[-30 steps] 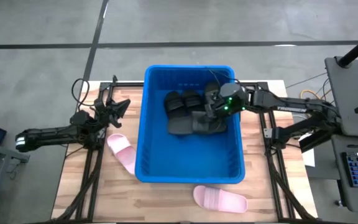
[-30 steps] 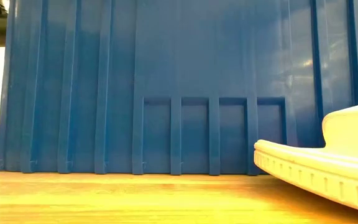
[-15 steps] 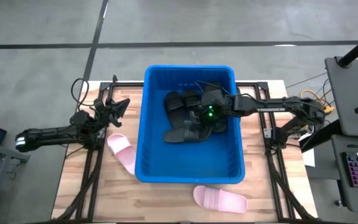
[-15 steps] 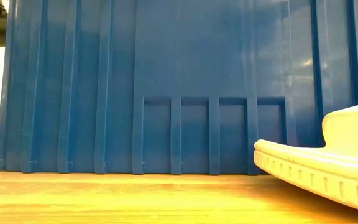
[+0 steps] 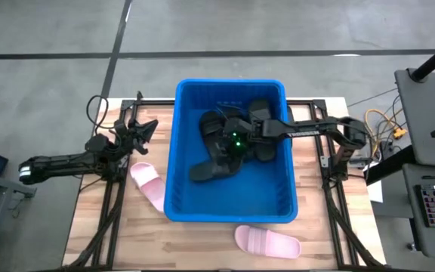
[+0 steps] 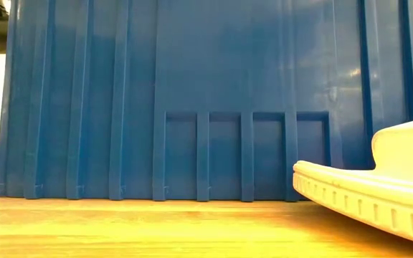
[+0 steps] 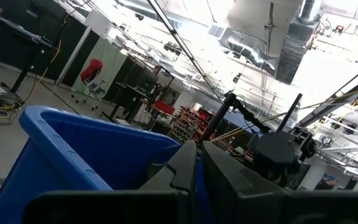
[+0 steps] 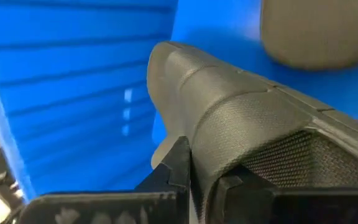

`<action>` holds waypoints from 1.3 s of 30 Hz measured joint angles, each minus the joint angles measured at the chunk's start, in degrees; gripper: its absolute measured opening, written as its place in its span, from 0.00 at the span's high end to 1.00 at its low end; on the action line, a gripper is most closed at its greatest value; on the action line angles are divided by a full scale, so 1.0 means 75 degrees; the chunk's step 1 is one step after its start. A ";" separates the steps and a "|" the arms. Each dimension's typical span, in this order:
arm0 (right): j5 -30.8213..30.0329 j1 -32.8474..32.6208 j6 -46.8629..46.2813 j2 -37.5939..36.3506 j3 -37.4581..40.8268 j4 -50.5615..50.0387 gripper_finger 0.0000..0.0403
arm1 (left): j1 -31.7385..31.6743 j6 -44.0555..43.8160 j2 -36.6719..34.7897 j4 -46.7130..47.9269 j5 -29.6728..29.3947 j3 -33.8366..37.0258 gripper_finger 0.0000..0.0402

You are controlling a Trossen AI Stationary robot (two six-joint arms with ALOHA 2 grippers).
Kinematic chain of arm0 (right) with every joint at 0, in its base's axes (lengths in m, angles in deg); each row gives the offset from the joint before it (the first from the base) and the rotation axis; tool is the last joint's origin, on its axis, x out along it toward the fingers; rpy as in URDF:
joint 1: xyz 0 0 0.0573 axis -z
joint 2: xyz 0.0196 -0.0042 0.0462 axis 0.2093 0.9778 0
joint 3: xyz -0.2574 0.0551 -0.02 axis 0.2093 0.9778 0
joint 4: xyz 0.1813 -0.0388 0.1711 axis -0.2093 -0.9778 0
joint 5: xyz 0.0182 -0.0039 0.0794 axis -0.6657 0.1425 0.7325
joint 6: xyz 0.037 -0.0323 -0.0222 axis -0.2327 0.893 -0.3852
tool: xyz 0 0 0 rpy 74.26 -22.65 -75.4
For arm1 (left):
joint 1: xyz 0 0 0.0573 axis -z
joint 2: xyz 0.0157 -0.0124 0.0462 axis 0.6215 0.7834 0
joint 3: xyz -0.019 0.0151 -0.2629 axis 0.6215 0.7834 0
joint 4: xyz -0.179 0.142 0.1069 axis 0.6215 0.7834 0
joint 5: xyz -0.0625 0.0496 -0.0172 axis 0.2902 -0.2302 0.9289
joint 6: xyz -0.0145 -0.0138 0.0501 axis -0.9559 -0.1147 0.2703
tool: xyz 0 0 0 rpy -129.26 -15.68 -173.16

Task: Pick and place slides into bin
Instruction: Put the black slides into the blue organizer bin

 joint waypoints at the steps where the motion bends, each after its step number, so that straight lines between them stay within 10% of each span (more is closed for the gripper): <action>1: -0.0123 0.0015 0.0060 0.0079 -0.0078 -0.0010 0.97 | 0.0000 0.0000 0.0000 0.0008 0.0001 0.0000 0.97; 24: -0.0600 0.0008 -0.0762 0.0933 -0.0128 0.1263 0.94 | -0.0001 -0.0052 0.0044 0.0007 -0.0001 0.0000 0.97; 39: 0.0156 -0.0007 -0.0873 0.0918 -0.0157 0.1087 0.57 | 0.0000 -0.0050 0.0061 0.0009 -0.0001 0.0000 0.97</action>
